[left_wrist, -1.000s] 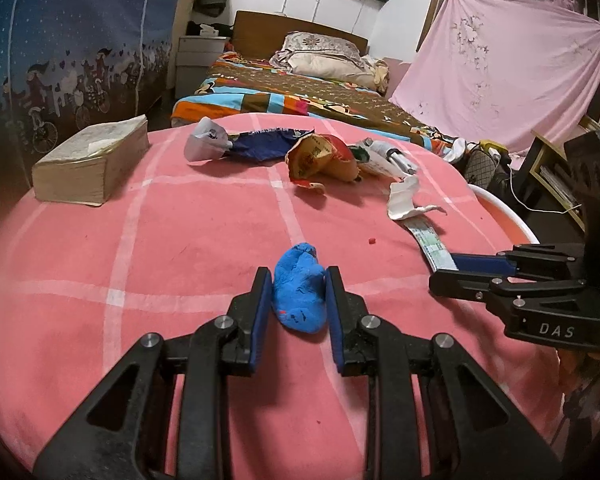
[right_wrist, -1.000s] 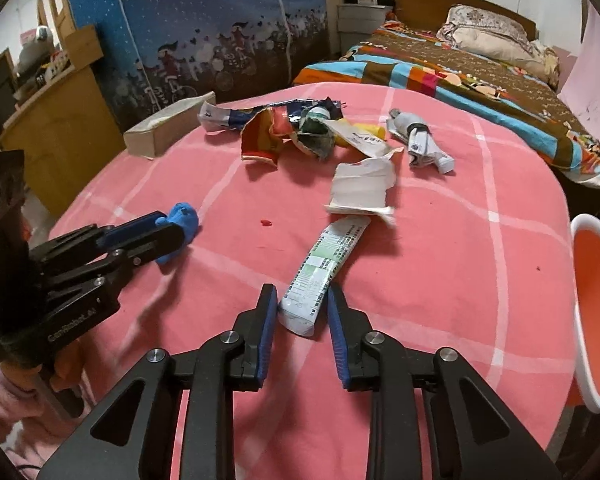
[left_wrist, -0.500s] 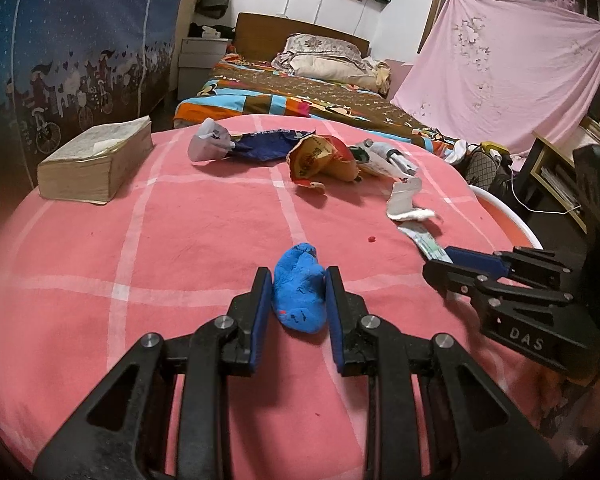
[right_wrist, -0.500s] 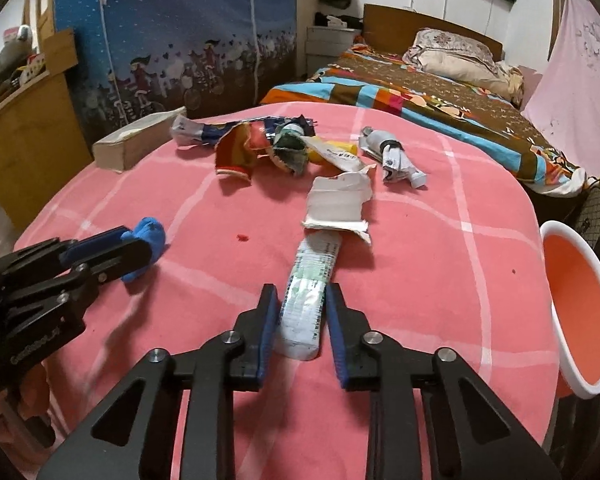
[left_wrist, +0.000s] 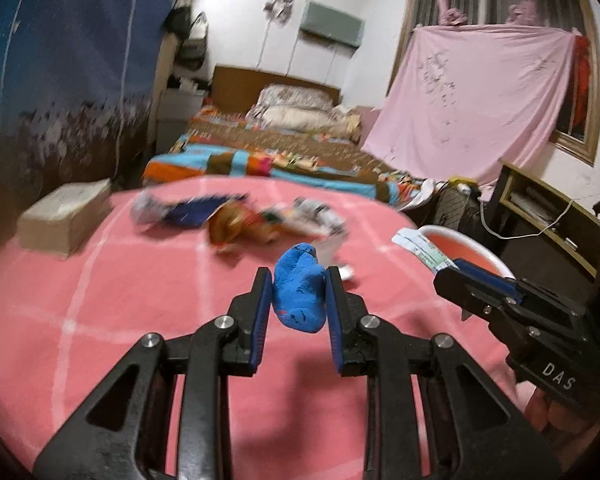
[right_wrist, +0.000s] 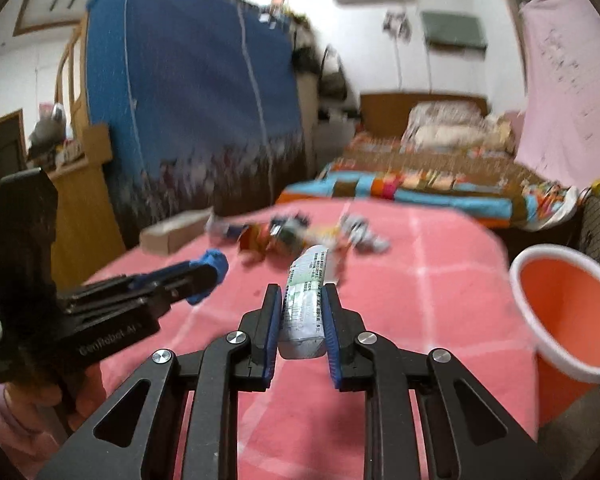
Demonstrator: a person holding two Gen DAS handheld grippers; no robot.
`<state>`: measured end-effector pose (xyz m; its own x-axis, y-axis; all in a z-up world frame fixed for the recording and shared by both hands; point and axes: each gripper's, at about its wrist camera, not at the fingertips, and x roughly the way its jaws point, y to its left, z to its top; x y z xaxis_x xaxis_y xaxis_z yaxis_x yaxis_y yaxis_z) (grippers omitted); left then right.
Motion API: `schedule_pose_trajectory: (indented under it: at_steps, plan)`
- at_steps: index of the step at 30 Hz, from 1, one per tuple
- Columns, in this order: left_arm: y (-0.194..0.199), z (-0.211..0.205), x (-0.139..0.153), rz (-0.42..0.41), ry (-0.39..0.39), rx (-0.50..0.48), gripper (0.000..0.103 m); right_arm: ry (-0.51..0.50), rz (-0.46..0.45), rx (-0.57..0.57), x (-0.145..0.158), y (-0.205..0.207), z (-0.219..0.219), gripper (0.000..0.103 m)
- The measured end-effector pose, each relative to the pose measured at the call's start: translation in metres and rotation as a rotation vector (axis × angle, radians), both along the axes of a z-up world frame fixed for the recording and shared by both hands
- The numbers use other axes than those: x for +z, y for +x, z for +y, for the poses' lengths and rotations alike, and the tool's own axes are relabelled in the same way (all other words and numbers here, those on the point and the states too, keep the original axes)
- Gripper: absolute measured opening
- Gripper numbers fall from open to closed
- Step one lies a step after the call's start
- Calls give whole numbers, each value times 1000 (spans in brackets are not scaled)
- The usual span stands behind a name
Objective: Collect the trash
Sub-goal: 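Carry both items over the orange bucket and open both tools to drop them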
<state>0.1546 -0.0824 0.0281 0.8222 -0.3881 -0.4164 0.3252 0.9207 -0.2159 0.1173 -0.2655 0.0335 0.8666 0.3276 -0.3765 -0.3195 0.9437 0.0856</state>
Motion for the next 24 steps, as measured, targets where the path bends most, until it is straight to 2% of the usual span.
schedule_pose_trajectory:
  at_steps: [5, 11, 15, 19, 24]
  plan:
    - [1, -33, 21, -98, 4, -46, 7, 7, -156, -61, 23, -9, -30, 18]
    - [12, -82, 46, -218, 32, -130, 7, 15, -294, -178, 42, -5, -79, 18]
    - [20, -115, 59, -260, 46, -194, 7, 41, -322, -280, 42, 3, -119, 18]
    - [24, -146, 62, -291, 71, -260, 7, 53, -309, -361, 33, 7, -151, 18]
    - [43, -189, 54, -232, 99, -374, 7, 108, -248, -460, 14, 15, -185, 18]
